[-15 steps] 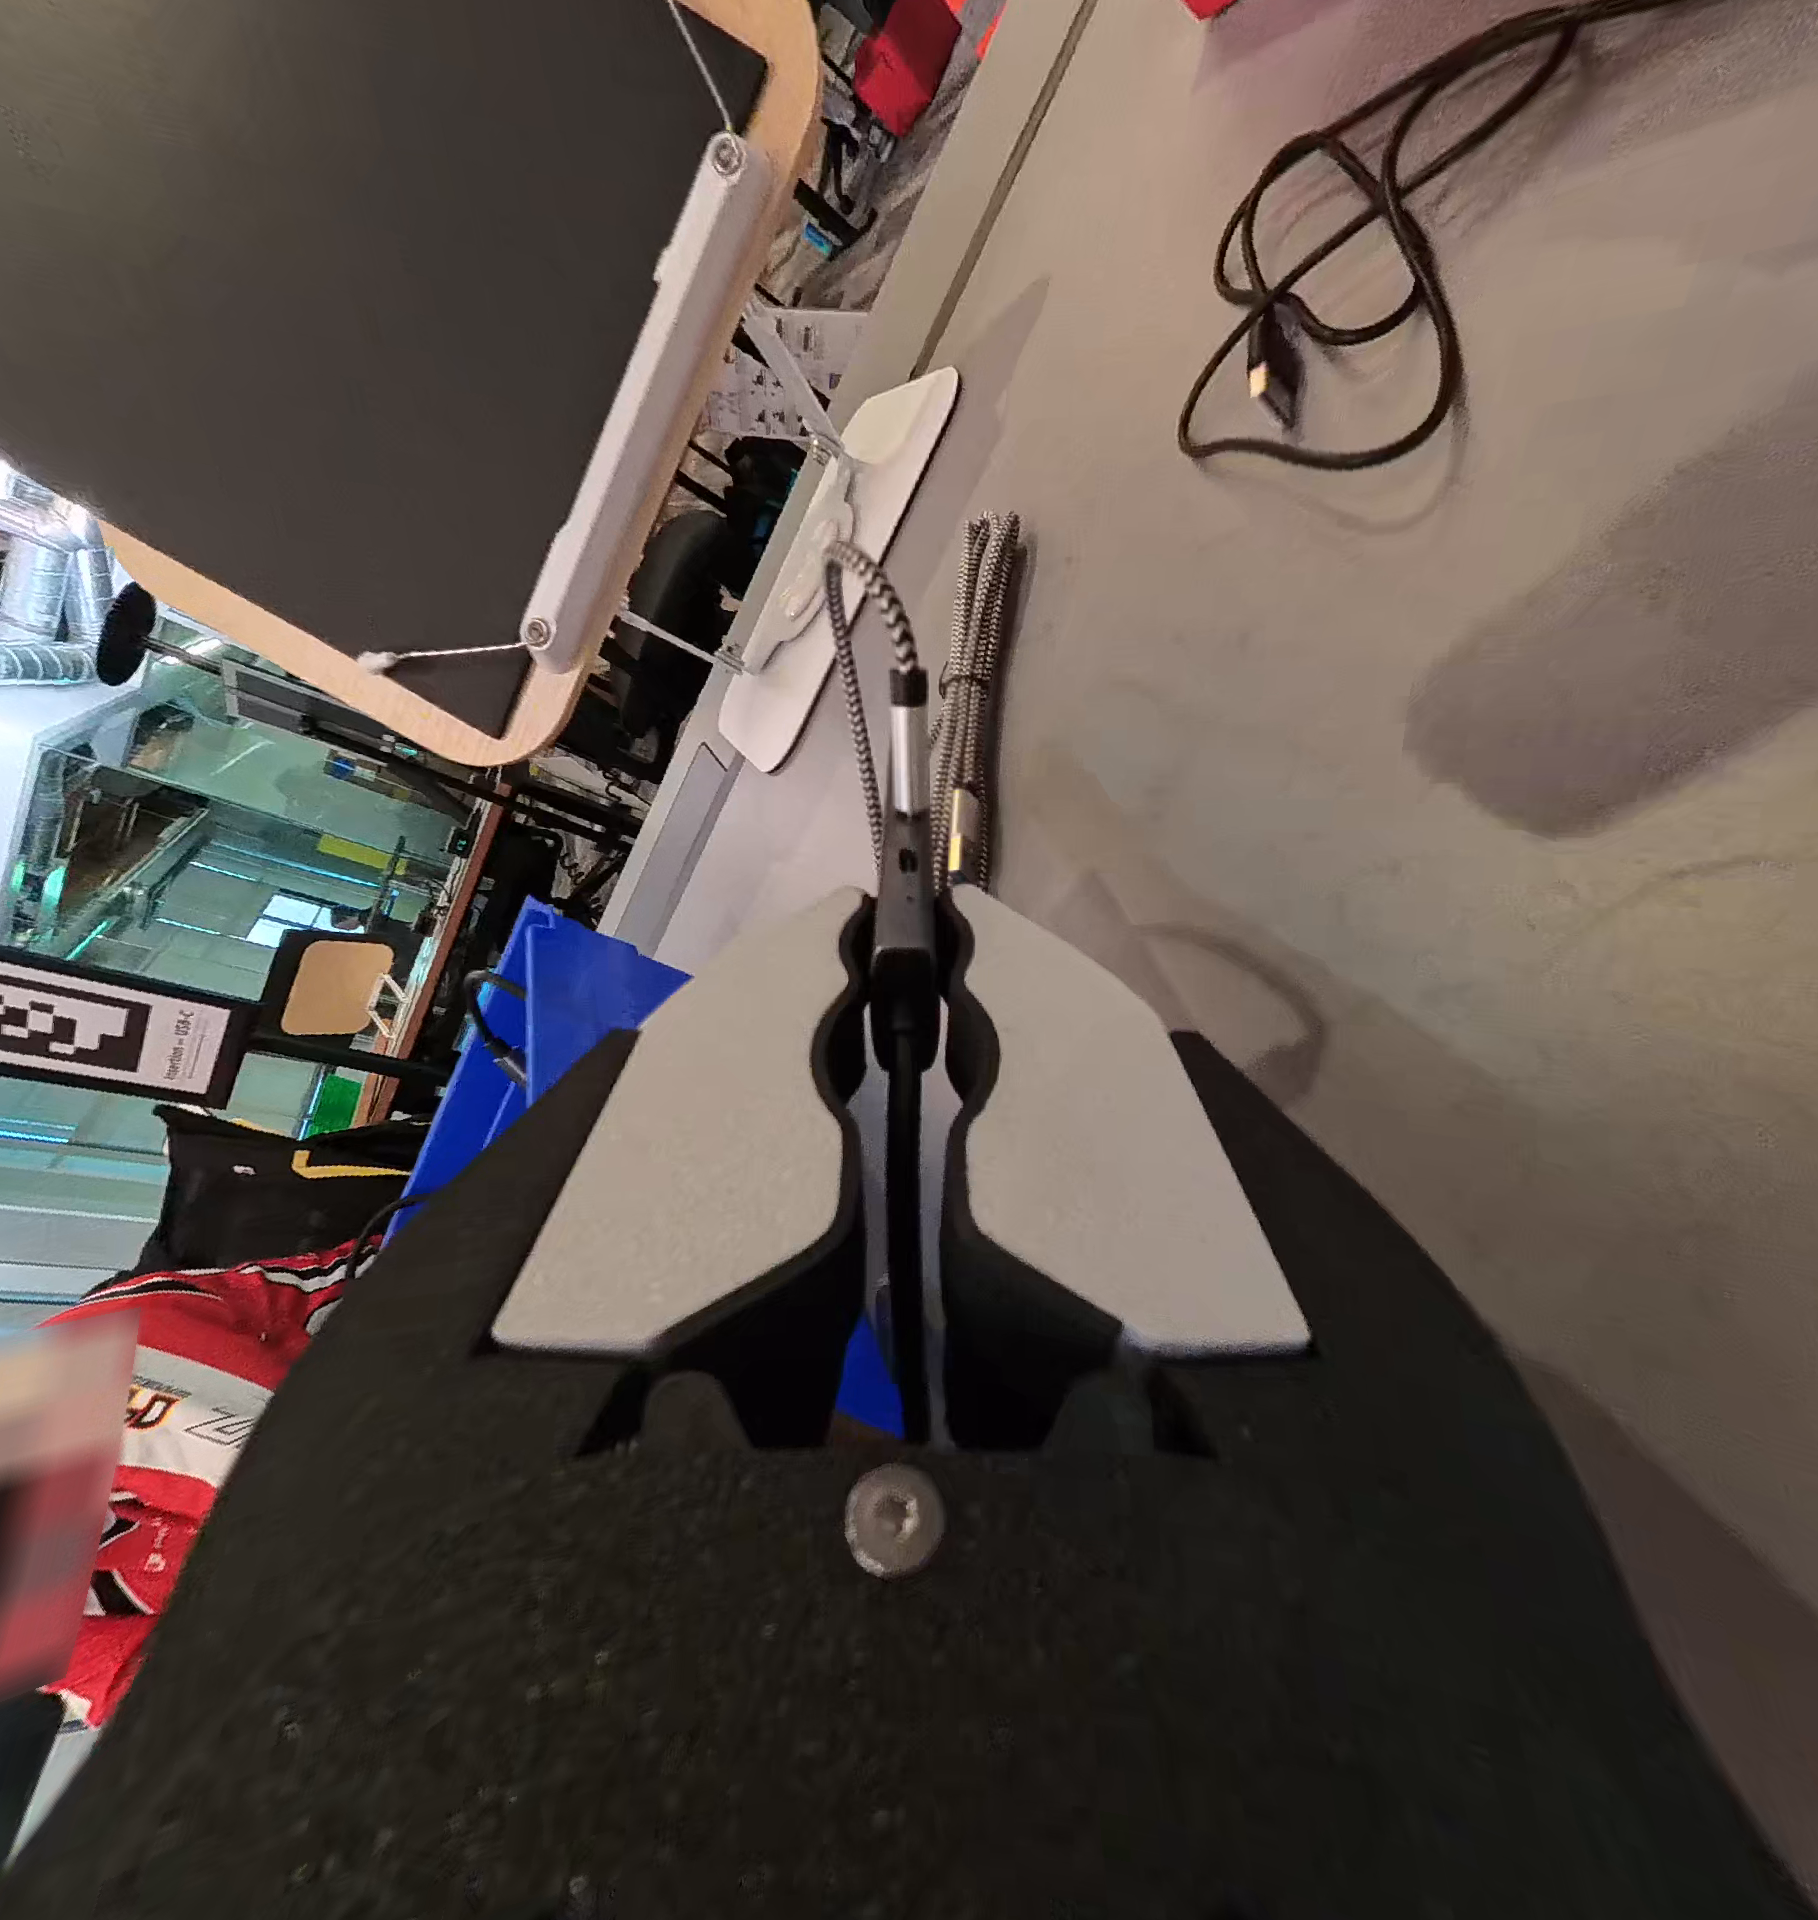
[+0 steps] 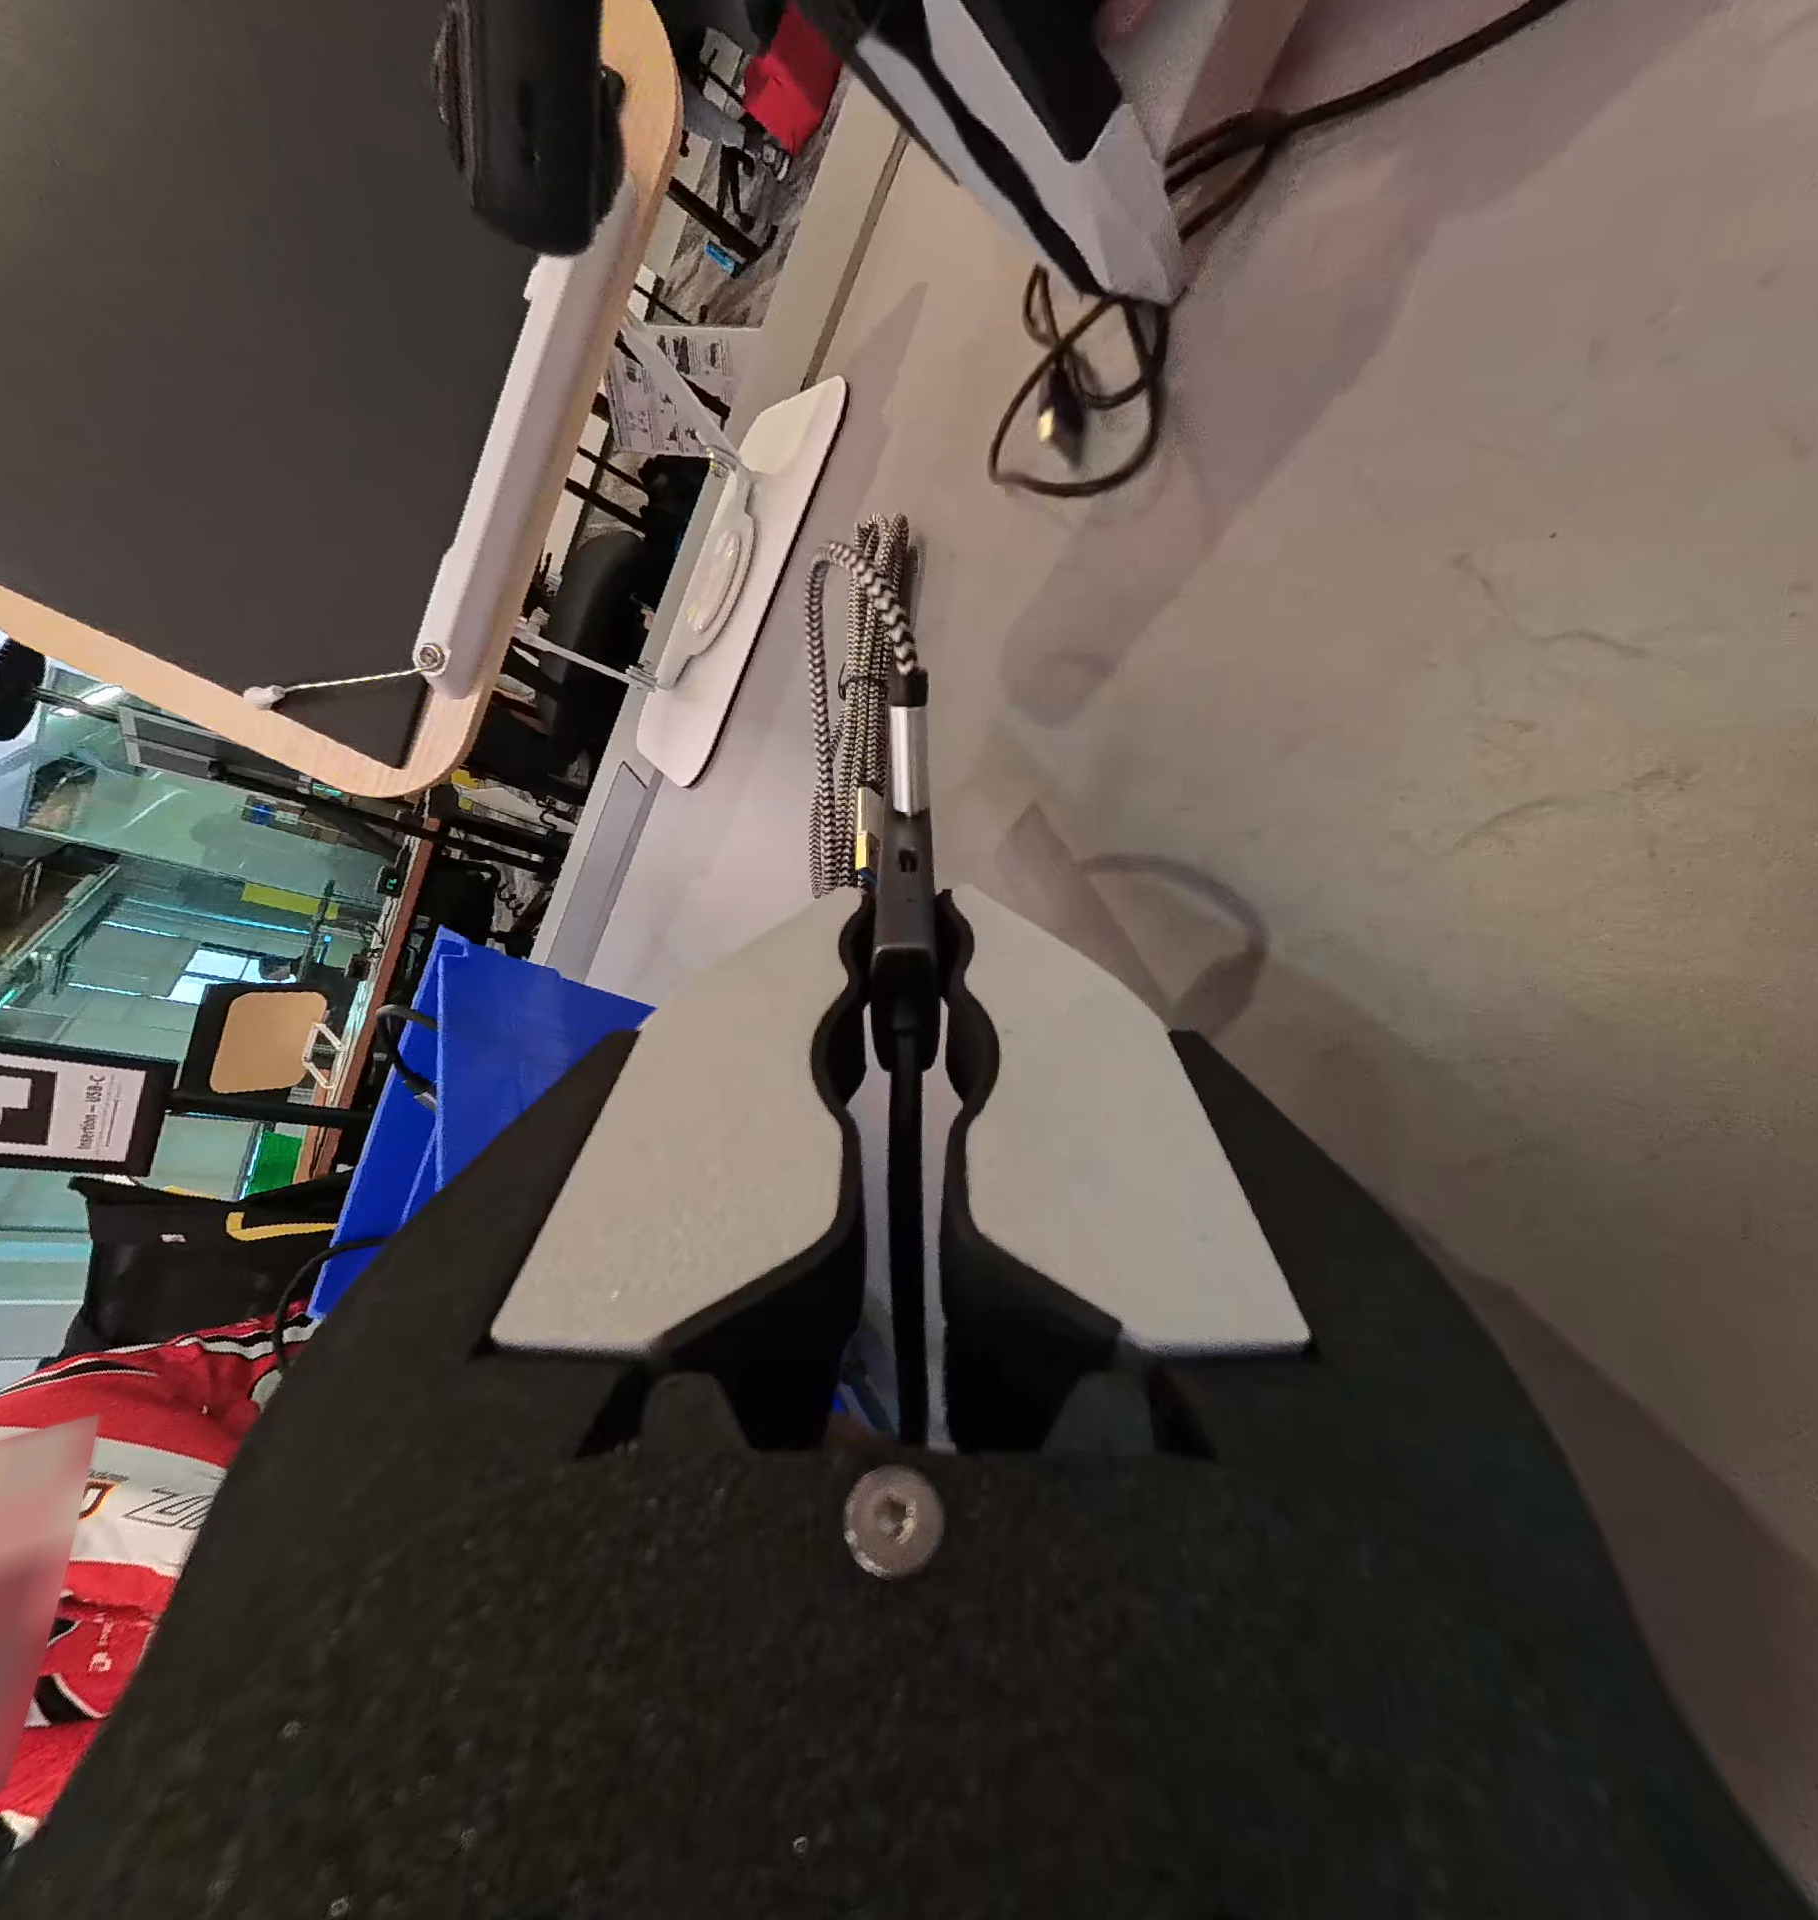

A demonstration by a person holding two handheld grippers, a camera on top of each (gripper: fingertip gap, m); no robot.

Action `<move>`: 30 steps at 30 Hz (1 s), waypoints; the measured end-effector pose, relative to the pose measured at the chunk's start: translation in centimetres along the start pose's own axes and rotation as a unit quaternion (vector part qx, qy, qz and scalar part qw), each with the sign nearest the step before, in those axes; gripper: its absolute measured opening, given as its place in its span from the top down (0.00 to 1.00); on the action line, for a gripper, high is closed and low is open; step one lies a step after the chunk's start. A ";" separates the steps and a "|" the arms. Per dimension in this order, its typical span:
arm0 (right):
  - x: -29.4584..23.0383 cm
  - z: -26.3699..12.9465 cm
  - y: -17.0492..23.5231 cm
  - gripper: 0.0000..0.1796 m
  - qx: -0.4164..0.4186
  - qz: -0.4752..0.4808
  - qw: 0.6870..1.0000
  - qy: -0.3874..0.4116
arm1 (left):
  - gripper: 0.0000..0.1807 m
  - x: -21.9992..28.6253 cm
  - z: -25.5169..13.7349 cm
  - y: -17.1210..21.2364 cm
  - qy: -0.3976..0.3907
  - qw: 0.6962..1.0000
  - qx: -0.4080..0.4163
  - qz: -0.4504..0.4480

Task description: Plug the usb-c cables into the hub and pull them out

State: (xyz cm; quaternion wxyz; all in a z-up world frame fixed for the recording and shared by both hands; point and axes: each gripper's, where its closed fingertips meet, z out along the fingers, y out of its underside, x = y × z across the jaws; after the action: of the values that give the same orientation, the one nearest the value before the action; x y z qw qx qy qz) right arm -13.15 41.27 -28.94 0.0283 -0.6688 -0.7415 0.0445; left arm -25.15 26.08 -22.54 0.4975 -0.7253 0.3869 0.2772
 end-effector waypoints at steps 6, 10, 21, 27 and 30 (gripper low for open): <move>-0.4 -0.9 0.1 0.98 0.001 -0.036 0.999 0.021 | 0.95 0.0 0.0 -0.2 0.000 1.000 0.000 0.002; -1.4 -6.2 -0.7 0.99 0.058 -0.053 0.995 0.063 | 0.95 0.3 0.1 -0.4 0.001 1.000 0.001 0.008; 0.1 -30.8 7.7 0.99 0.150 0.017 0.927 0.345 | 0.95 -0.3 -0.3 -0.9 -0.016 1.000 0.012 0.009; 1.4 -29.2 16.3 0.99 0.096 0.105 0.915 0.378 | 0.95 -0.3 -0.2 -1.3 -0.018 1.000 0.018 0.007; 1.6 -23.5 19.4 0.99 0.061 0.141 0.923 0.353 | 0.95 -0.3 -0.3 -1.5 -0.019 1.000 0.020 0.008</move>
State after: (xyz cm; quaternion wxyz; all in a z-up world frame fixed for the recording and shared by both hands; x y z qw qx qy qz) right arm 8.31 45.46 -7.62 0.3231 -0.7358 -0.5771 -0.1458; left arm -24.09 26.24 -21.45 0.5168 -0.7065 0.3890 0.2870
